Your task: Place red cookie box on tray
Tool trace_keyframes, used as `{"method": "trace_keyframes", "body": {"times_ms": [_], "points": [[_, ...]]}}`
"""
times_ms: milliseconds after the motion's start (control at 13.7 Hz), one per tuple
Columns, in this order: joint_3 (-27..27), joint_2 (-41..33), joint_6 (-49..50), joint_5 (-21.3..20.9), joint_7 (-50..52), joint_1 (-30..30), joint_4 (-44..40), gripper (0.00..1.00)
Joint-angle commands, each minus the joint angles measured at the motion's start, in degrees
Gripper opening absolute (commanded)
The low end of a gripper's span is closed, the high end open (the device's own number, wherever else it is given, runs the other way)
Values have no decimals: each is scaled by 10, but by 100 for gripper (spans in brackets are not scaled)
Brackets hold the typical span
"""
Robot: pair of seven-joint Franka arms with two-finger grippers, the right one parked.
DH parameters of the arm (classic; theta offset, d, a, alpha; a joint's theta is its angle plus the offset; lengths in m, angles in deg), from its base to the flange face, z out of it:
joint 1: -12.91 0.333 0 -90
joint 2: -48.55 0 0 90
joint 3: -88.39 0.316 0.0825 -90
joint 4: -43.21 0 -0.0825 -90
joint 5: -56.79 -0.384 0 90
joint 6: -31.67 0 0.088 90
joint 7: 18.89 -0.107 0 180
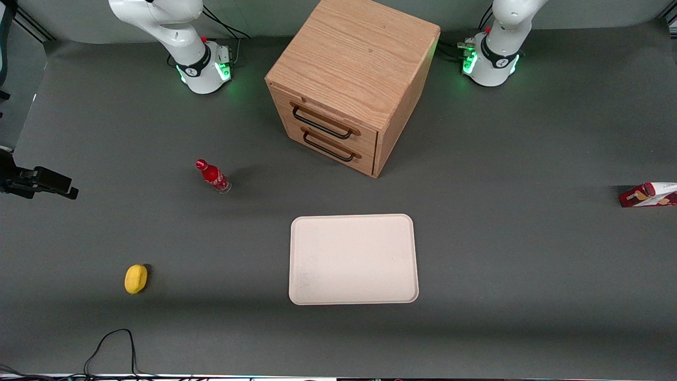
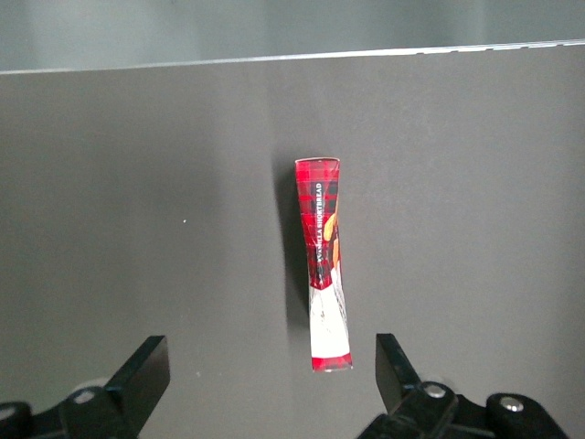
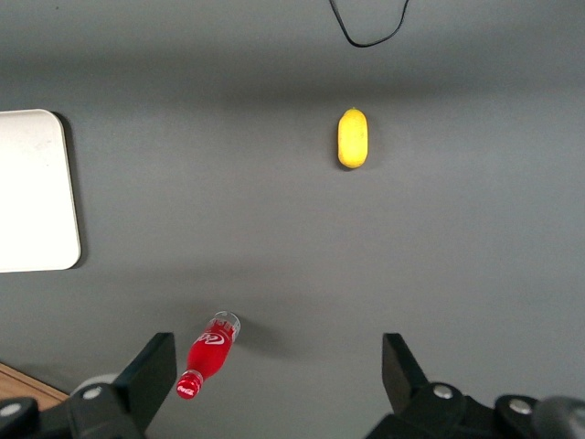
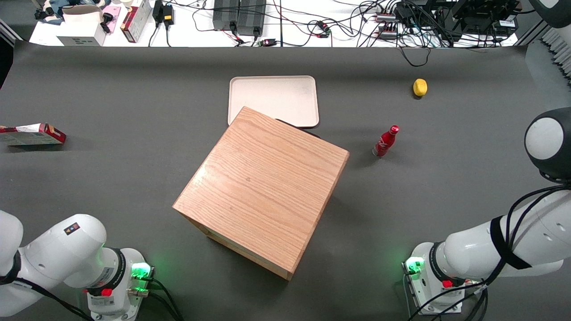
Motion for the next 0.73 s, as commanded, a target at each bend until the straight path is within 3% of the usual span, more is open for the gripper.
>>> {"method": "trace_keyframes", "body": {"times_ms": [0,659], "points": [[4,-22,-94,6,14,-5,96,100],[-1,77,-238,13,16,-30,126,100]]}}
